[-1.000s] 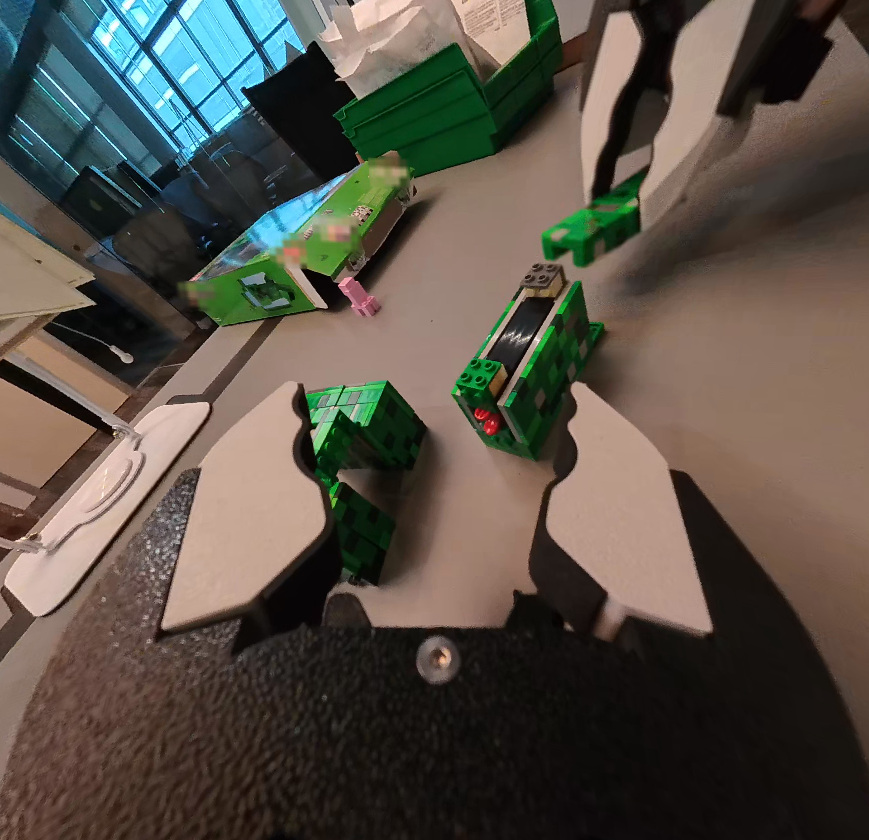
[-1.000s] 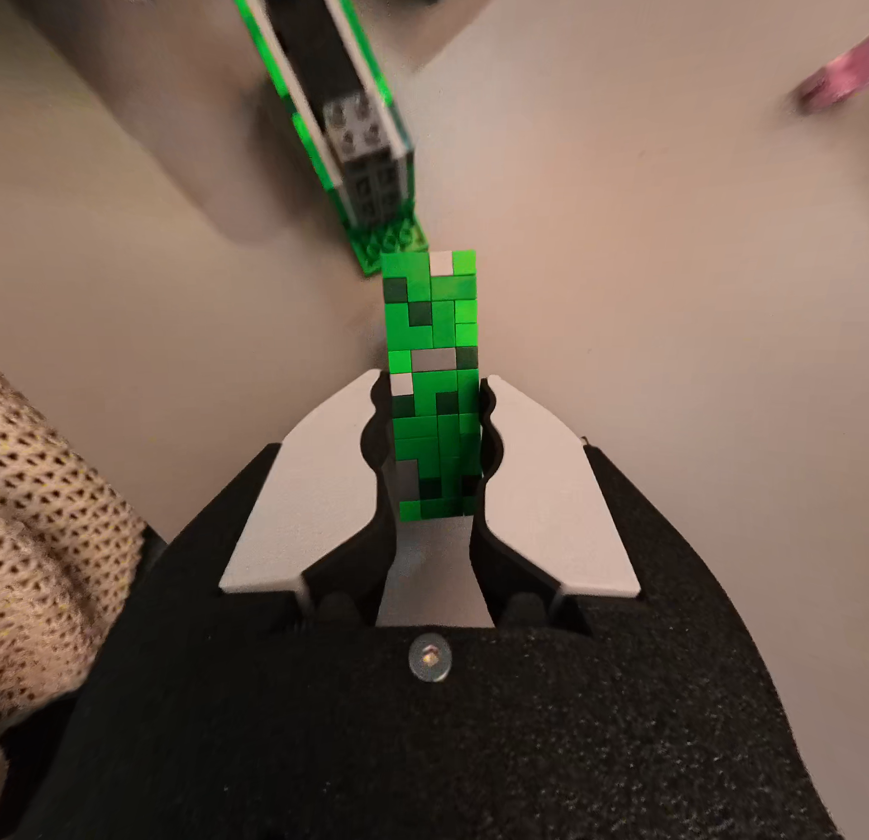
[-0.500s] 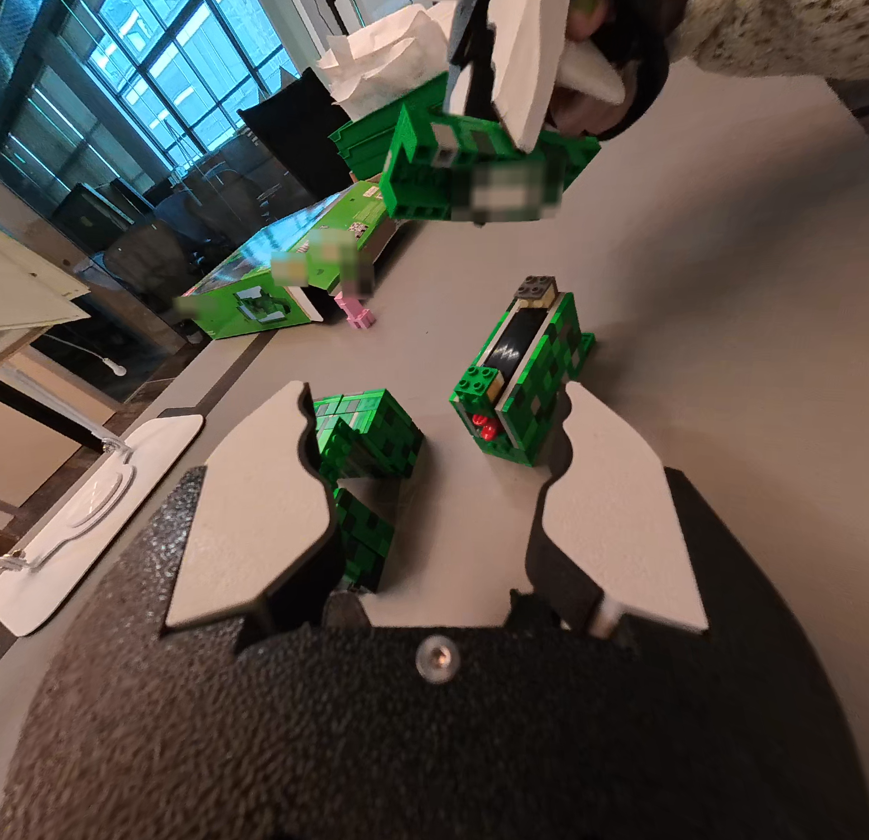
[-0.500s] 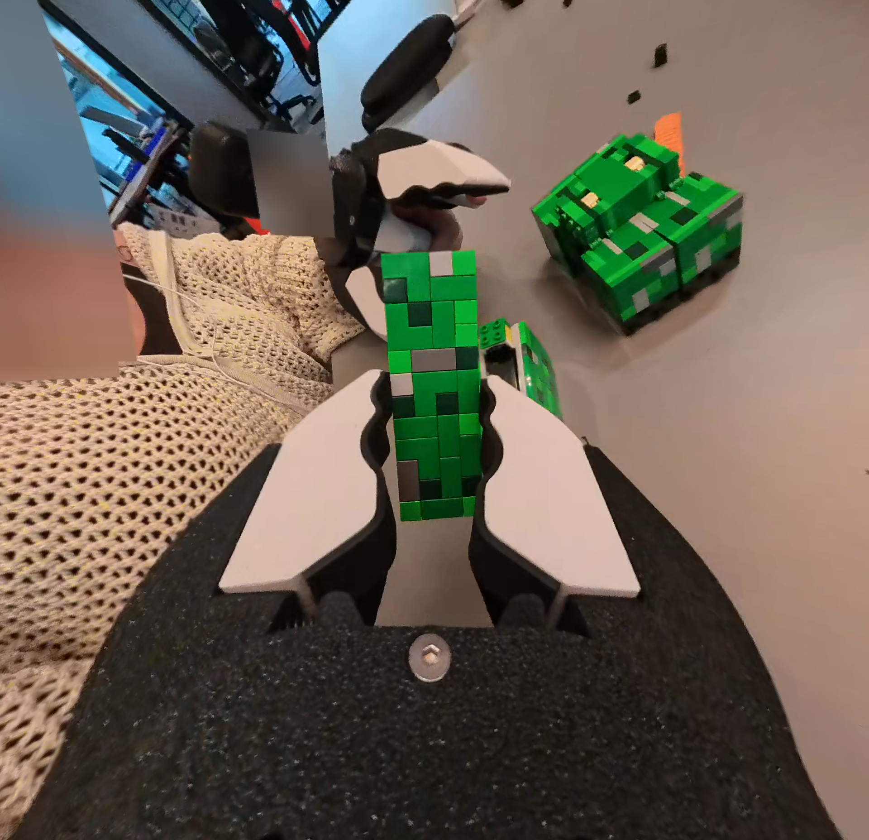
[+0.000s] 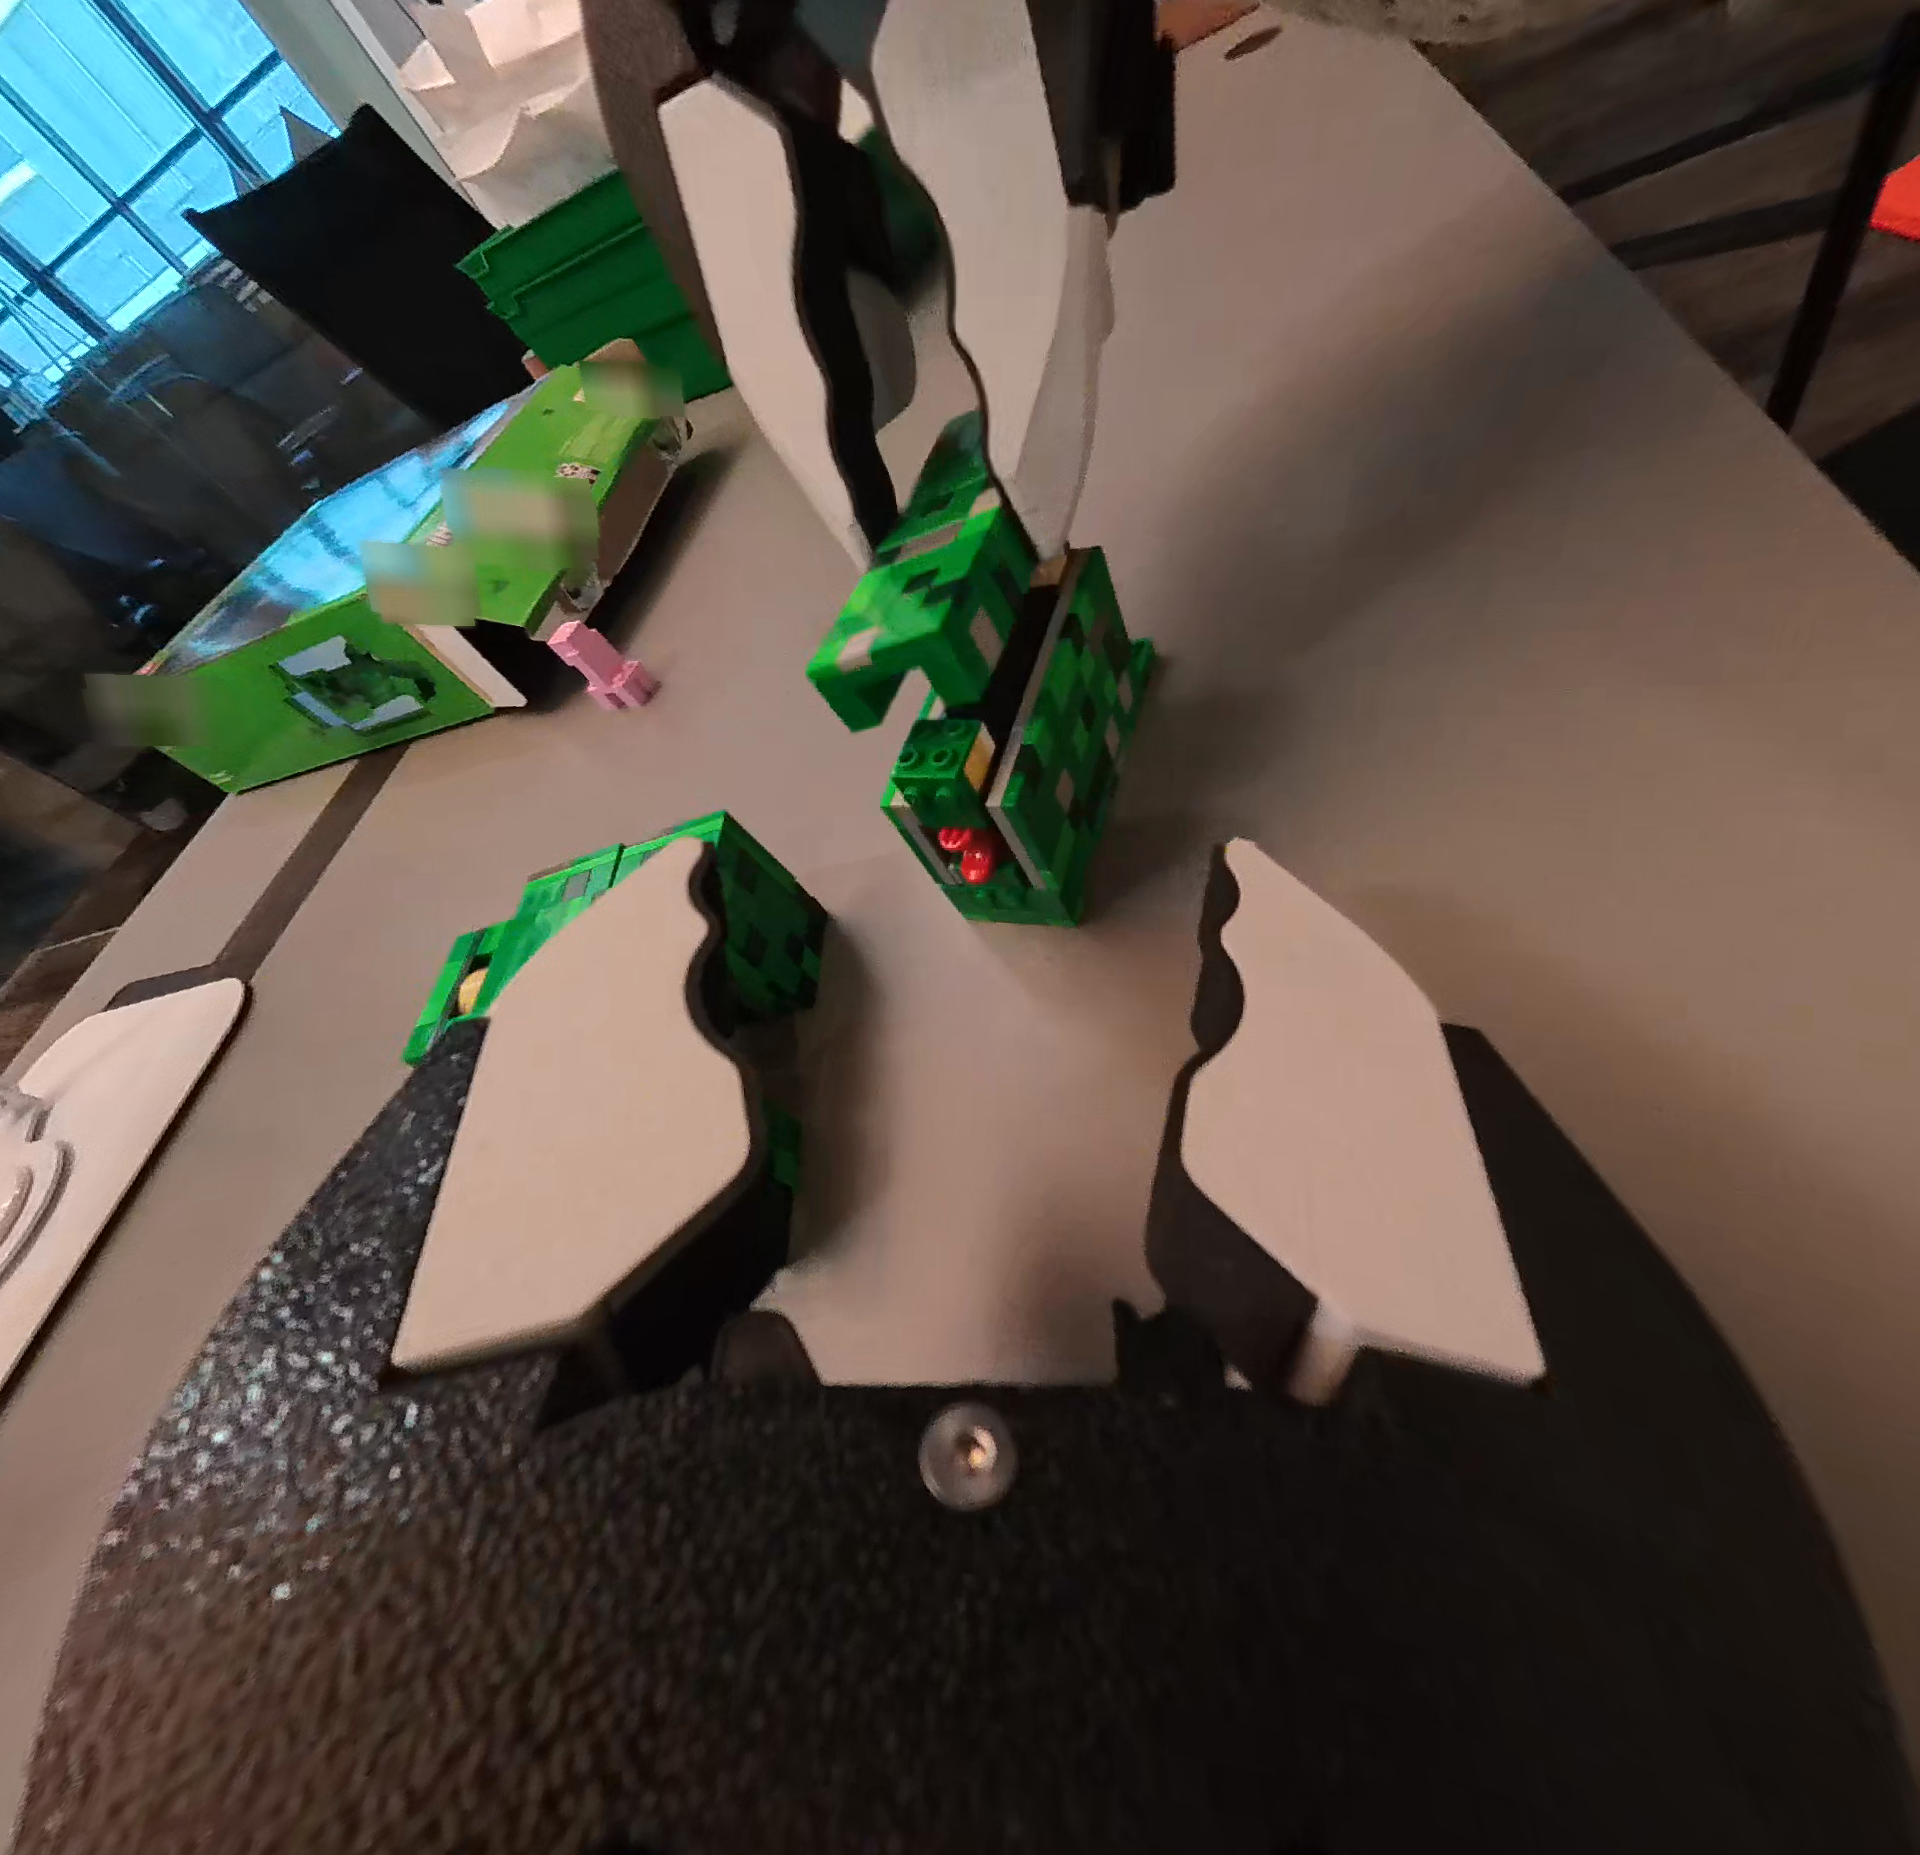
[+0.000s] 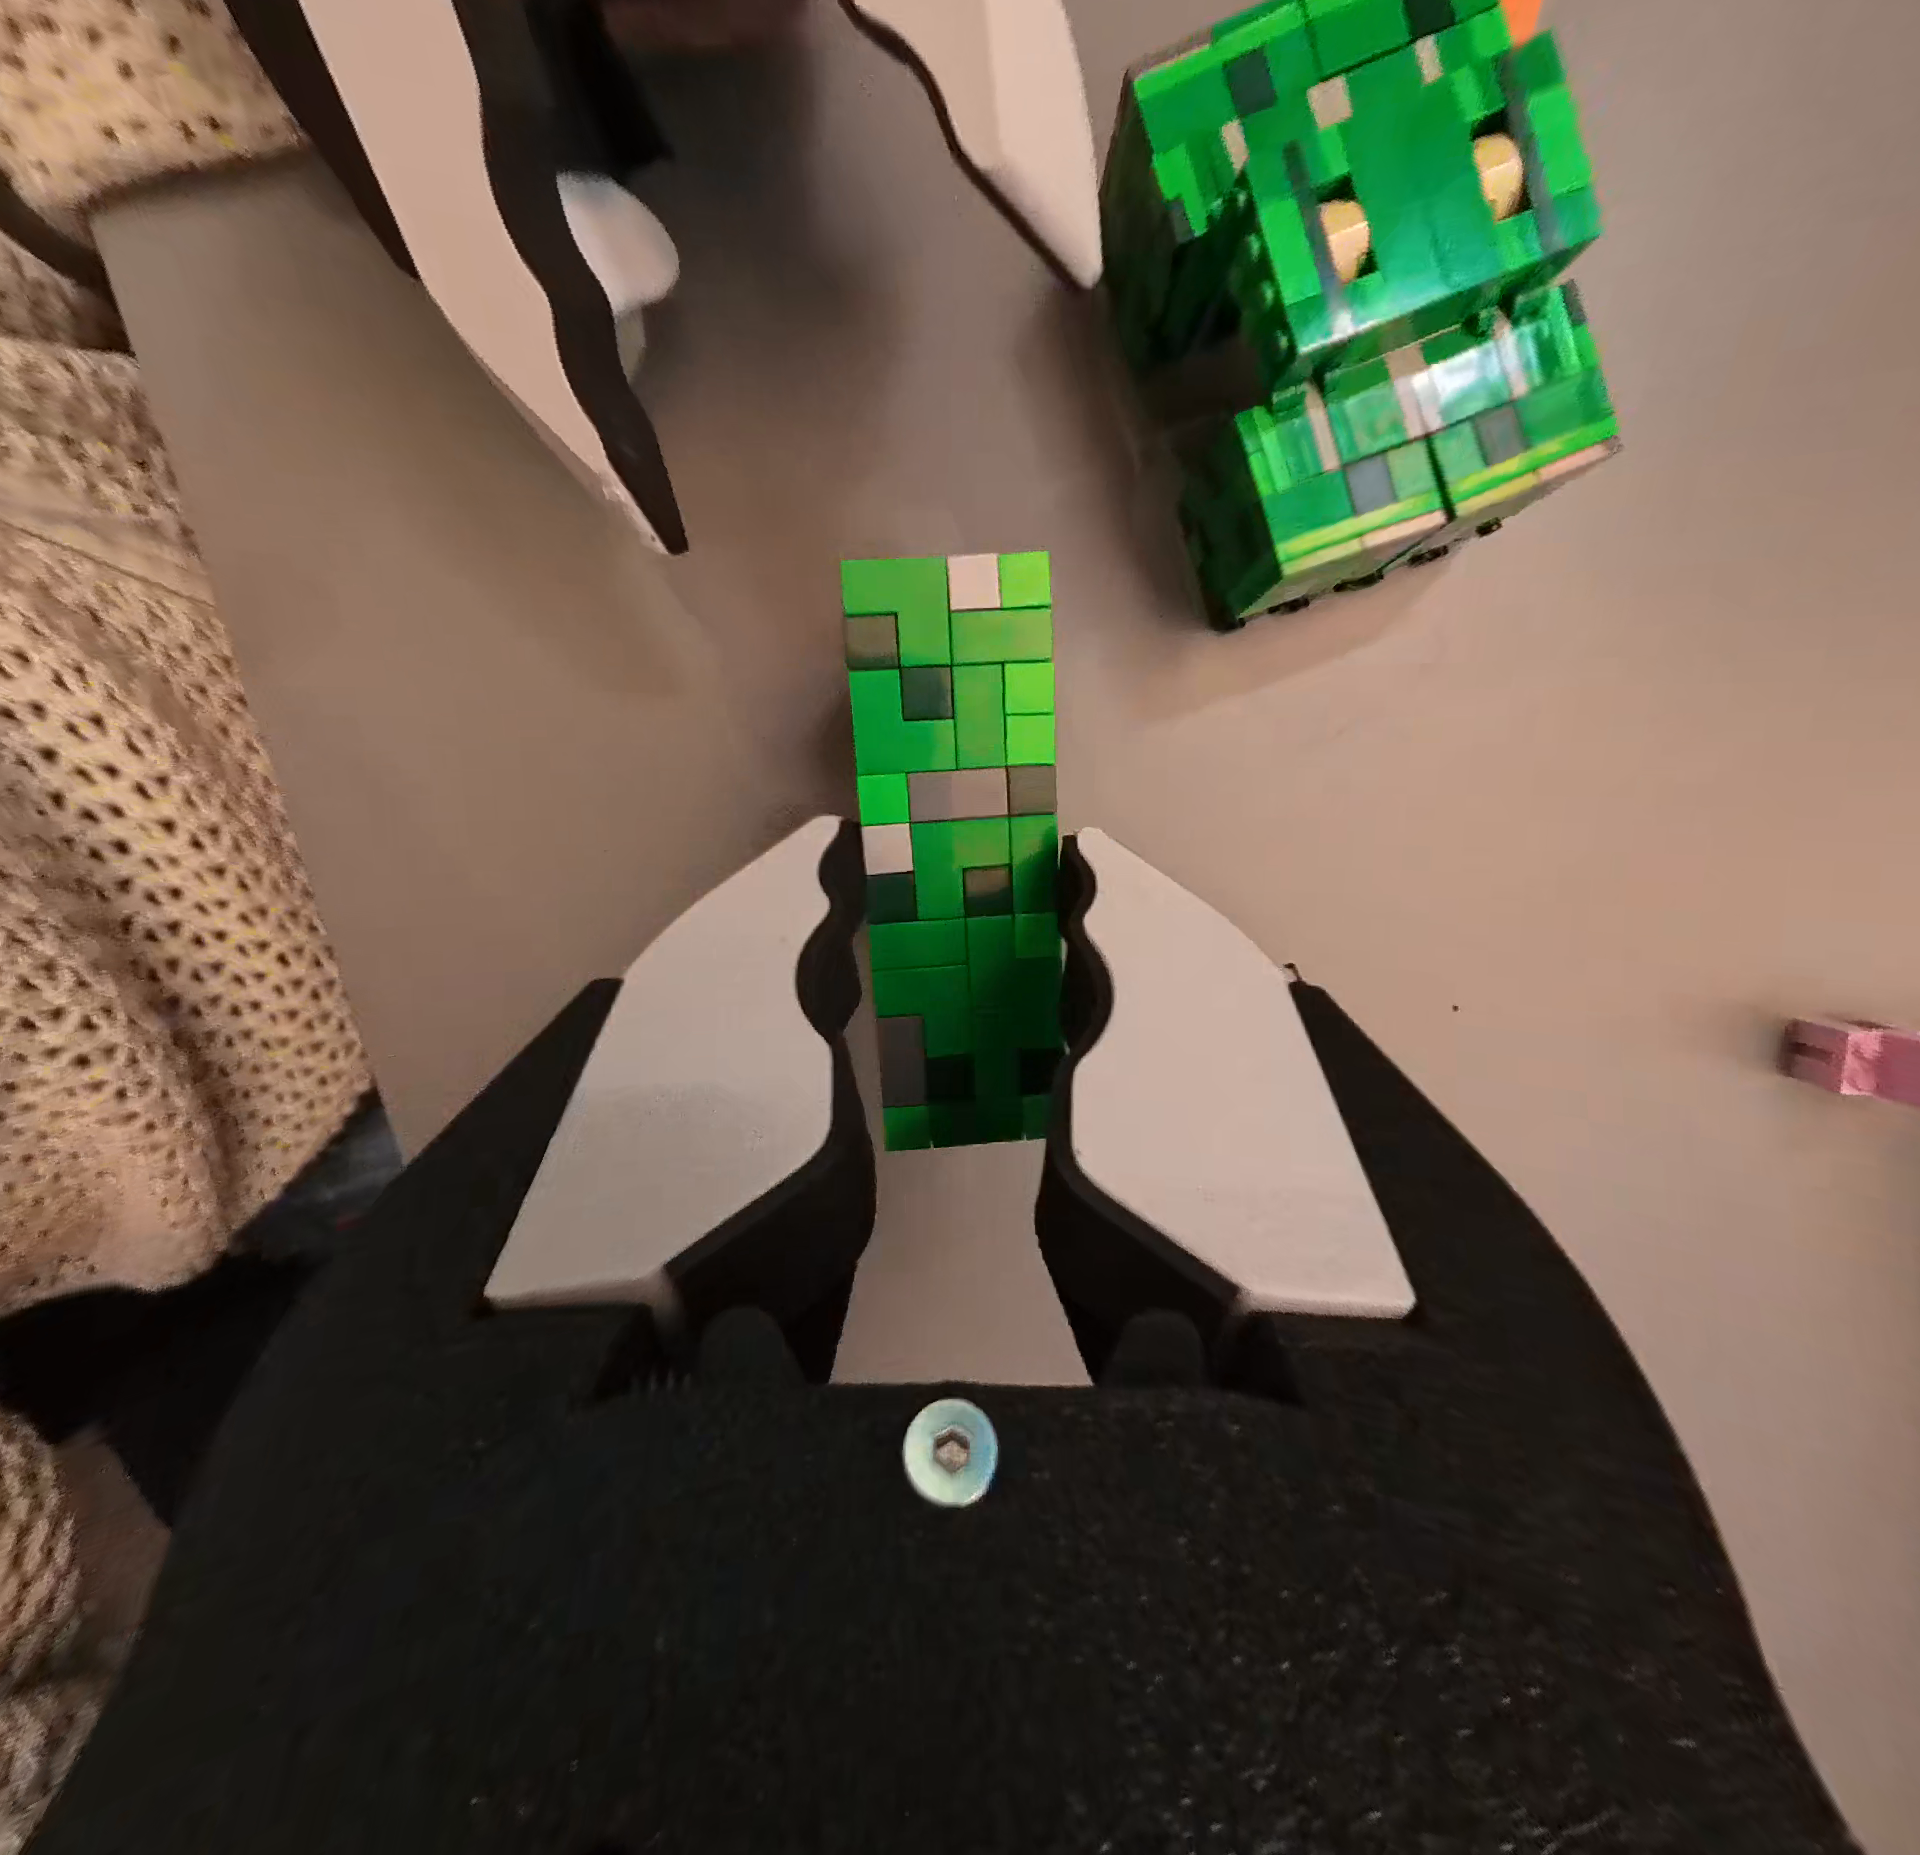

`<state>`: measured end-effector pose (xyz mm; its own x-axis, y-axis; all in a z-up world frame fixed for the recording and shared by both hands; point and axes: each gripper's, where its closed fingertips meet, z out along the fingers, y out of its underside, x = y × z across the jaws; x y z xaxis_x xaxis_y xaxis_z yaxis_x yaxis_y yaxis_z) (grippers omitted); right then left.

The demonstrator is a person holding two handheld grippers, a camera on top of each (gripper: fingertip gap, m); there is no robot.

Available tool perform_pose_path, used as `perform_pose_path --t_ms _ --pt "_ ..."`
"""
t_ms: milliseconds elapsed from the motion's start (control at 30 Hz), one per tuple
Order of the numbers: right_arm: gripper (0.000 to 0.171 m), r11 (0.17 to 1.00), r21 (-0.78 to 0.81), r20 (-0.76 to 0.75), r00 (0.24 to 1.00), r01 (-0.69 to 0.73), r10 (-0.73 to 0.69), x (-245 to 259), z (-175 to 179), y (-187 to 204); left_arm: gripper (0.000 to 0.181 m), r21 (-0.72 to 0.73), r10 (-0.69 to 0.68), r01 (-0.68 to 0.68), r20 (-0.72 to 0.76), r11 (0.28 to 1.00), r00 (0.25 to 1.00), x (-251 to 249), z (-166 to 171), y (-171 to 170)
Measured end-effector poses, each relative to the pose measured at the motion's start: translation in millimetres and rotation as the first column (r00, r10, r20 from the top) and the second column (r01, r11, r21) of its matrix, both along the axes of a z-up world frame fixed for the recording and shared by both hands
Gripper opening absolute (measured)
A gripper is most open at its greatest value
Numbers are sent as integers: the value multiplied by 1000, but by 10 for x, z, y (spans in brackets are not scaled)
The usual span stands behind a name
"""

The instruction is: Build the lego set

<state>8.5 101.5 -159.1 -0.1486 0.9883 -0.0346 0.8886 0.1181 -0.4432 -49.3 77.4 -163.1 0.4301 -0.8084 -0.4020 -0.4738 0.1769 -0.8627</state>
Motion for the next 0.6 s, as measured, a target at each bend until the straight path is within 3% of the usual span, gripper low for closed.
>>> perform_pose_path --t_ms 600 --pt "35 994 105 133 991 -8 -6 -56 -71 27 87 -6 20 -20 31 1000 999 -29 66 17"
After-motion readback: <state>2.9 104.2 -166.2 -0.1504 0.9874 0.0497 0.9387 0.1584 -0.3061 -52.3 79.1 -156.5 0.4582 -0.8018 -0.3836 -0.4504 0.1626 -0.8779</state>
